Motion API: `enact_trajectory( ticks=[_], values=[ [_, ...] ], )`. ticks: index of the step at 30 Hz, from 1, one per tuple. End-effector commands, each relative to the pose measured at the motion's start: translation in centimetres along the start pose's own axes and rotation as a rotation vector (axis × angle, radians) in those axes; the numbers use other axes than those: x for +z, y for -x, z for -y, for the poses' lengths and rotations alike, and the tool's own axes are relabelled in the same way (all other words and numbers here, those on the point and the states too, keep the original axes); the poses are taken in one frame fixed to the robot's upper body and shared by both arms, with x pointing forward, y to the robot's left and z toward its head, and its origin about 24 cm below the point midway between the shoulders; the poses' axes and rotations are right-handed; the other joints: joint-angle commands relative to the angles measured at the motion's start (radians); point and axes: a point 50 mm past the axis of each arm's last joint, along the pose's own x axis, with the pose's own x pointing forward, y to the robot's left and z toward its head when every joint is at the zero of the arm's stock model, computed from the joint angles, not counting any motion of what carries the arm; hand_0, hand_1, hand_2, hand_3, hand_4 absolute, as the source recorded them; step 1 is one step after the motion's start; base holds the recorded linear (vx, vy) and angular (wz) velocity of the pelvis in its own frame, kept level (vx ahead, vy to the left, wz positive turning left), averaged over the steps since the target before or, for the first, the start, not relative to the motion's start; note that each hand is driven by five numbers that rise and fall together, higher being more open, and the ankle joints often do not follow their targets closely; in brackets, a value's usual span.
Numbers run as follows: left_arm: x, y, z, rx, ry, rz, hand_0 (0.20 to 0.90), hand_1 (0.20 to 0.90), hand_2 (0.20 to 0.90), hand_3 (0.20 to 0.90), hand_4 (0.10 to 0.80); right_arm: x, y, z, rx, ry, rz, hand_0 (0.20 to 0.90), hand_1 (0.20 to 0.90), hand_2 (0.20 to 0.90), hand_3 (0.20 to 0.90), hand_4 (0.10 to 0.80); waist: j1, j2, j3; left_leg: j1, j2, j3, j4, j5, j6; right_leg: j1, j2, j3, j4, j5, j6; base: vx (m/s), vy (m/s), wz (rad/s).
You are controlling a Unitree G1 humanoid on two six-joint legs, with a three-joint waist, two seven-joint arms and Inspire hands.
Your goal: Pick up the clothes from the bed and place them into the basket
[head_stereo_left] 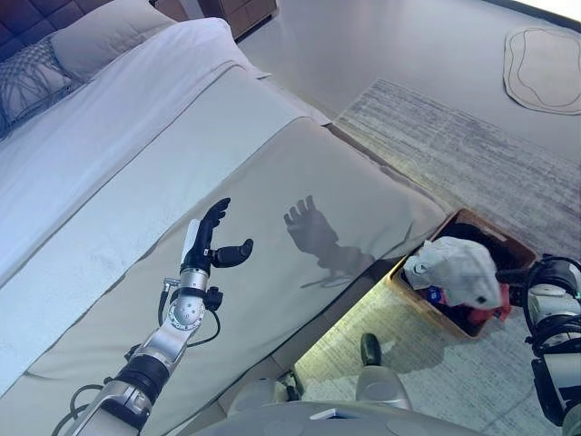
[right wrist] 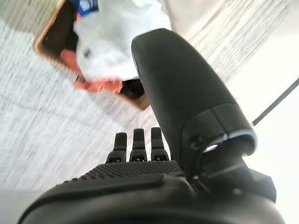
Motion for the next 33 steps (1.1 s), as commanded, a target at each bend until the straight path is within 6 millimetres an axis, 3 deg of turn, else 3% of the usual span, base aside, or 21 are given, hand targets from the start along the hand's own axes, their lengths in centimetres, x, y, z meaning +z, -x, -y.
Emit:
enact_trajectory(
  ticks=[1, 8, 12, 16, 21, 26, 33],
  values=[
    [4.1, -2.2, -1.7, 0.061, 0.033, 0.220, 0.900, 0.900, 0.900, 0.900, 0.800, 4.4, -0.4, 3.4, -0.150, 0.014, 0.132, 0.900, 0.900, 0.900, 0.900, 0.800, 0.019, -0.062, -0.020, 0.101, -0.018, -0.020, 0.007, -0.125, -0.045, -0.012, 0.005, -0.007, 0.009, -0.001, 0.002, 0.000, 0.000, 0.00],
    [3.9, -2.1, -1.8, 0.062, 0.032, 0.203, 0.900, 0.900, 0.900, 0.900, 0.800, 4.5, -0.2, 2.9, -0.127, 0.054, 0.170, 0.900, 0.900, 0.900, 0.900, 0.800, 0.019, -0.071, -0.035, 0.109, -0.017, -0.021, 0.007, -0.128, -0.042, -0.003, 0.007, -0.002, 0.009, -0.003, 0.001, 0.019, 0.004, 0.00],
    [3.4, -1.9, -1.7, 0.064, 0.035, 0.182, 0.900, 0.900, 0.900, 0.900, 0.800, 6.6, 0.5, 1.8, -0.056, 0.034, 0.279, 0.900, 0.900, 0.900, 0.900, 0.800, 0.023, -0.081, -0.045, 0.116, -0.015, -0.028, 0.008, -0.128, -0.042, 0.006, 0.008, 0.000, 0.009, -0.004, -0.002, 0.028, 0.001, 0.01],
    [3.3, -2.0, -1.8, 0.075, 0.035, 0.165, 0.900, 0.900, 0.900, 0.900, 0.800, 10.0, 2.5, -0.4, -0.026, 0.015, 0.474, 0.900, 0.900, 0.900, 0.900, 0.800, 0.029, -0.094, -0.051, 0.113, -0.012, -0.040, 0.005, -0.127, -0.040, 0.011, 0.007, -0.003, 0.009, -0.005, -0.004, 0.000, 0.000, 0.00],
    [2.3, -1.3, -2.0, 0.117, 0.043, 0.125, 0.900, 0.900, 0.900, 0.900, 0.800, 11.6, 6.4, -3.4, -0.063, 0.063, 0.737, 0.900, 0.900, 0.900, 0.900, 0.800, 0.027, -0.114, -0.061, 0.108, -0.011, -0.054, 0.004, -0.128, -0.035, 0.013, 0.008, -0.008, 0.009, -0.006, -0.005, 0.012, -0.003, 0.01],
    [1.1, -0.2, -1.4, 0.138, 0.053, 0.081, 0.900, 0.900, 0.900, 0.900, 0.800, 8.8, 10.2, -7.6, 0.031, 0.048, 0.852, 0.900, 0.900, 0.900, 0.900, 0.800, 0.037, -0.133, -0.069, 0.098, -0.007, -0.072, 0.004, -0.128, -0.025, 0.019, 0.004, -0.024, 0.009, -0.011, -0.002, -0.003, -0.004, 0.11],
    [-0.6, 1.4, -1.2, 0.145, 0.065, 0.012, 0.900, 0.900, 0.900, 0.900, 0.800, 5.8, 12.9, -11.0, 0.170, 0.128, 0.927, 0.900, 0.900, 0.900, 0.900, 0.800, 0.077, -0.147, -0.095, 0.097, -0.003, -0.102, 0.004, -0.131, -0.019, 0.045, -0.003, -0.064, 0.009, -0.021, 0.002, 0.019, 0.005, 0.14]
  ],
)
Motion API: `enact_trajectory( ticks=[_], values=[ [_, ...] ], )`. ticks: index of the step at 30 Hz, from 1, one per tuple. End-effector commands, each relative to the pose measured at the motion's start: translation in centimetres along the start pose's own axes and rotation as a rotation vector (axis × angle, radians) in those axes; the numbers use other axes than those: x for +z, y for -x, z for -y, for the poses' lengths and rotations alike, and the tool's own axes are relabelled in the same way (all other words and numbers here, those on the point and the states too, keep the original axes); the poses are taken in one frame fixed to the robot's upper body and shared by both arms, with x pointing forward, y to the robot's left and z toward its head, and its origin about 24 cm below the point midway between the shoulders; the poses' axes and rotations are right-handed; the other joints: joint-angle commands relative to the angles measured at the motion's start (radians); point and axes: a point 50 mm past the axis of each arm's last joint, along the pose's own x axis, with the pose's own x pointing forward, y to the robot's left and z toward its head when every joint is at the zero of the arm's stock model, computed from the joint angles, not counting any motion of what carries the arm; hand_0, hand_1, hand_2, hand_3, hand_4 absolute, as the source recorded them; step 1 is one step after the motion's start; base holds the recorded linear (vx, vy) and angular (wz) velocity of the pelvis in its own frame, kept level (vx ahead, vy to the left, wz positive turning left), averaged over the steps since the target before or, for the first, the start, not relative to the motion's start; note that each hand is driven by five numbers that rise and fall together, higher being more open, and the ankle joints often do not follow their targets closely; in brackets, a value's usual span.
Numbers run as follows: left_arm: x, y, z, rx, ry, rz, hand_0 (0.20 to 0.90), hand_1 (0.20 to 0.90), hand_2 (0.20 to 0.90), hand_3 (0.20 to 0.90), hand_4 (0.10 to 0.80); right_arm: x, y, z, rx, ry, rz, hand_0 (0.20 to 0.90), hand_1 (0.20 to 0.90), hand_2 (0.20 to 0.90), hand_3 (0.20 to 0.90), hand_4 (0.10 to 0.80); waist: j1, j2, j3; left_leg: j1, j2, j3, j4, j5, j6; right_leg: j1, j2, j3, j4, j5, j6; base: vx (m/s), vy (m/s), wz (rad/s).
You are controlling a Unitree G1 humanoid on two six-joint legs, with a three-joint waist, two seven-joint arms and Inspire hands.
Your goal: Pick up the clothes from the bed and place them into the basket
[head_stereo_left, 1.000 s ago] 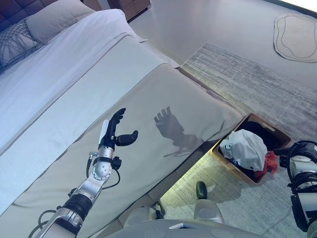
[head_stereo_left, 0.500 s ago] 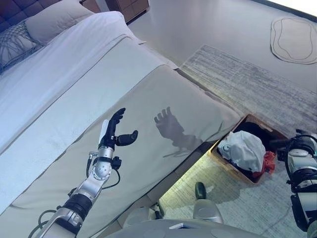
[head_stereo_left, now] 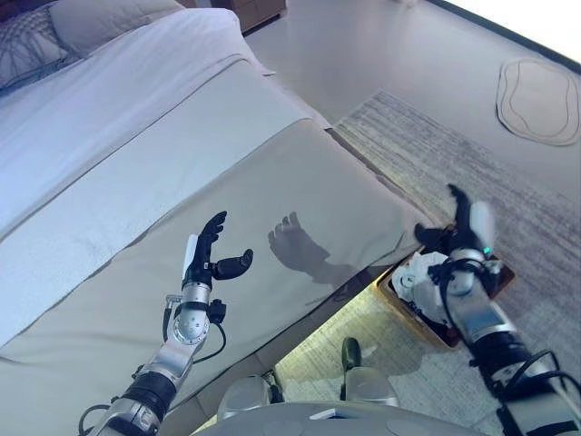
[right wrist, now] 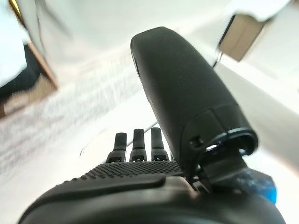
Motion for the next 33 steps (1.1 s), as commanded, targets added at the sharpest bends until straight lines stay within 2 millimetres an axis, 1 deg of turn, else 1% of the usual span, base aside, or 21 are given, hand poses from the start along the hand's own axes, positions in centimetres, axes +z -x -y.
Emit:
enact_trajectory(
  ticks=[1, 3, 4, 8, 12, 14, 18, 21, 26, 30, 33],
  values=[
    [1.5, -0.8, -2.3, 0.101, -0.001, 0.108, 0.900, 0.900, 0.900, 0.900, 0.800, 3.7, -0.5, 1.1, -0.082, 0.019, 0.249, 0.900, 0.900, 0.900, 0.900, 0.800, 0.030, -0.049, -0.105, 0.074, -0.006, -0.049, 0.004, -0.134, -0.015, -0.007, -0.007, -0.016, 0.005, -0.019, -0.001, 0.024, 0.014, 0.09],
    [0.9, -0.5, -2.3, 0.105, 0.008, 0.085, 0.900, 0.900, 0.900, 0.900, 0.800, 4.1, 0.0, 0.5, -0.056, 0.062, 0.304, 0.900, 0.900, 0.900, 0.900, 0.800, 0.040, -0.051, -0.113, 0.074, -0.007, -0.060, 0.004, -0.134, -0.015, 0.002, -0.009, -0.026, 0.005, -0.023, 0.001, 0.030, 0.018, 0.19],
    [0.5, -0.2, -2.3, 0.105, 0.010, 0.070, 0.900, 0.900, 0.900, 0.900, 0.800, 4.2, 0.4, 0.1, -0.035, 0.111, 0.344, 0.900, 0.900, 0.900, 0.900, 0.800, 0.048, -0.054, -0.121, 0.072, -0.006, -0.068, 0.004, -0.132, -0.016, 0.007, -0.010, -0.035, 0.005, -0.024, 0.003, 0.034, 0.021, 0.19],
    [-0.6, 0.3, -2.3, 0.109, 0.013, 0.018, 0.900, 0.900, 0.900, 0.900, 0.800, 3.9, 1.4, -0.7, 0.032, 0.158, 0.389, 0.900, 0.900, 0.900, 0.900, 0.800, 0.068, -0.060, -0.142, 0.063, -0.004, -0.094, 0.004, -0.127, -0.020, 0.023, -0.016, -0.062, 0.005, -0.031, 0.008, 0.044, 0.037, 0.16],
    [-1.3, 1.2, -2.1, 0.062, 0.013, -0.001, 0.900, 0.900, 0.900, 0.900, 0.800, 3.1, 2.6, -2.0, 0.101, 0.146, 0.365, 0.900, 0.900, 0.900, 0.900, 0.800, 0.090, -0.066, -0.156, 0.055, -0.003, -0.118, 0.004, -0.125, -0.024, 0.034, -0.025, -0.088, 0.005, -0.034, 0.014, 0.052, 0.019, 0.22],
    [-1.3, 1.5, -2.2, 0.055, 0.020, -0.002, 0.900, 0.900, 0.900, 0.900, 0.800, 2.9, 3.0, -2.3, 0.123, 0.141, 0.365, 0.900, 0.900, 0.900, 0.900, 0.800, 0.098, -0.068, -0.158, 0.052, -0.003, -0.125, 0.004, -0.124, -0.024, 0.037, -0.028, -0.099, 0.005, -0.034, 0.016, 0.021, 0.028, 0.22],
    [-2.1, 2.1, -2.3, 0.044, 0.057, -0.053, 0.900, 0.900, 0.900, 0.900, 0.800, 3.0, 3.9, -3.2, 0.203, 0.125, 0.384, 0.900, 0.900, 0.900, 0.900, 0.800, 0.122, -0.065, -0.159, 0.042, -0.006, -0.153, 0.004, -0.120, -0.024, 0.047, -0.034, -0.126, 0.005, -0.036, 0.018, 0.015, 0.052, 0.25],
    [-2.4, 2.4, -2.1, 0.035, 0.064, -0.074, 0.900, 0.900, 0.900, 0.900, 0.800, 3.5, 4.1, -3.8, 0.237, 0.169, 0.413, 0.900, 0.900, 0.900, 0.900, 0.800, 0.144, -0.065, -0.158, 0.038, -0.012, -0.173, 0.004, -0.120, -0.022, 0.056, -0.038, -0.148, 0.005, -0.039, 0.018, 0.000, 0.022, 0.19],
    [-2.5, 2.5, -2.0, 0.008, 0.051, -0.084, 0.900, 0.900, 0.900, 0.900, 0.800, 3.9, 4.1, -4.5, 0.249, 0.165, 0.410, 0.900, 0.900, 0.900, 0.900, 0.800, 0.170, -0.068, -0.163, 0.032, -0.019, -0.193, 0.004, -0.118, -0.020, 0.063, -0.044, -0.173, 0.005, -0.039, 0.021, 0.000, -0.004, 0.18],
    [-3.9, 2.9, -1.9, -0.039, 0.017, -0.177, 0.900, 0.900, 0.900, 0.900, 0.800, 4.0, 4.1, -5.0, 0.293, 0.200, 0.411, 0.900, 0.900, 0.900, 0.900, 0.800, 0.175, -0.070, -0.169, 0.030, -0.019, -0.192, 0.004, -0.118, -0.018, 0.062, -0.047, -0.176, 0.005, -0.037, 0.028, 0.009, -0.005, 0.12],
    [-4.5, 3.0, -2.1, -0.060, -0.004, -0.222, 0.900, 0.900, 0.900, 0.900, 0.800, 3.5, 4.0, -5.1, 0.307, 0.211, 0.389, 0.900, 0.900, 0.900, 0.900, 0.800, 0.173, -0.069, -0.169, 0.028, -0.020, -0.192, 0.004, -0.117, -0.016, 0.059, -0.047, -0.173, 0.005, -0.035, 0.029, 0.000, 0.000, 0.00]
  ],
)
